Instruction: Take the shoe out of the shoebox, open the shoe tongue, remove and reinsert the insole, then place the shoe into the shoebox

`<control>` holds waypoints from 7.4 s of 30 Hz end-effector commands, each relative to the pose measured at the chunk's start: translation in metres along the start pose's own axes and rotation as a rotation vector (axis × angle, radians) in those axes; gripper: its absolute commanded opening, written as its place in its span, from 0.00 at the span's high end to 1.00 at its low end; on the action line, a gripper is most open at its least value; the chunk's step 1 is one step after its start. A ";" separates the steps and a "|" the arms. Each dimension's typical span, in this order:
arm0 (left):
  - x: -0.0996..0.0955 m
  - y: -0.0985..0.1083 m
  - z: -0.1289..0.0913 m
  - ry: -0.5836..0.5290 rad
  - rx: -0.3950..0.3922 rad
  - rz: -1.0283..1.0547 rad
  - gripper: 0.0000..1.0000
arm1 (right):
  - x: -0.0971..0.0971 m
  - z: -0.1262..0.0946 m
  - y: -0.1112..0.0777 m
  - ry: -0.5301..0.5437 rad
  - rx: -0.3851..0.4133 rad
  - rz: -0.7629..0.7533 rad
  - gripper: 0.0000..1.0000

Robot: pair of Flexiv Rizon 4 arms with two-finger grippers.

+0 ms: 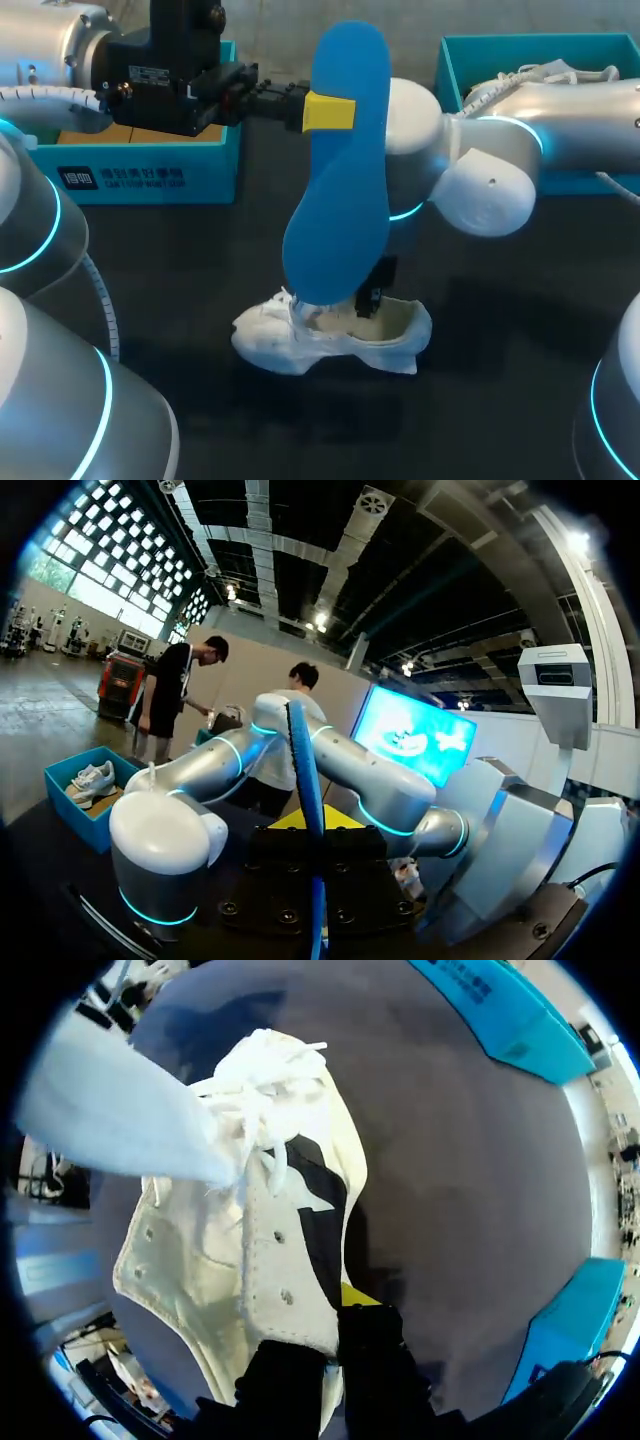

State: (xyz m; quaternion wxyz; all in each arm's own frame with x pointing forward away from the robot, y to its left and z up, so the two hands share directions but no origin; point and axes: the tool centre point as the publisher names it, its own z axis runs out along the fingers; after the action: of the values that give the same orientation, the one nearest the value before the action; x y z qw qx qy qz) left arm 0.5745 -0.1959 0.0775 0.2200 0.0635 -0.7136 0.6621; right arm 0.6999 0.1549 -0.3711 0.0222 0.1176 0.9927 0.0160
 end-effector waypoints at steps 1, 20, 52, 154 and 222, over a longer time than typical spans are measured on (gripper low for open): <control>0.000 0.000 0.001 -0.001 -0.002 -0.001 1.00 | 0.002 -0.016 -0.007 -0.010 0.000 0.092 1.00; 0.000 0.000 0.001 -0.001 -0.002 -0.001 1.00 | 0.018 -0.025 -0.007 -0.010 0.023 0.841 1.00; 0.000 0.000 0.001 -0.001 -0.002 -0.001 1.00 | 0.035 0.003 0.002 0.002 -0.034 1.196 1.00; 0.000 0.000 0.001 -0.001 -0.002 -0.001 1.00 | -0.007 -0.152 -0.079 0.730 -0.717 1.117 0.00; -0.027 0.009 -0.035 -0.246 -0.370 0.884 1.00 | -0.002 -0.186 -0.049 1.120 -0.799 1.235 0.00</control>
State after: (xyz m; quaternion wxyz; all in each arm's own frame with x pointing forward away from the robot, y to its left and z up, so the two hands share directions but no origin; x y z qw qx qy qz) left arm 0.6103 -0.1682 0.0548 -0.1464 -0.2115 -0.7796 0.5709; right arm 0.6815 0.1006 -0.1870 -0.4354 0.5842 0.5403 0.4209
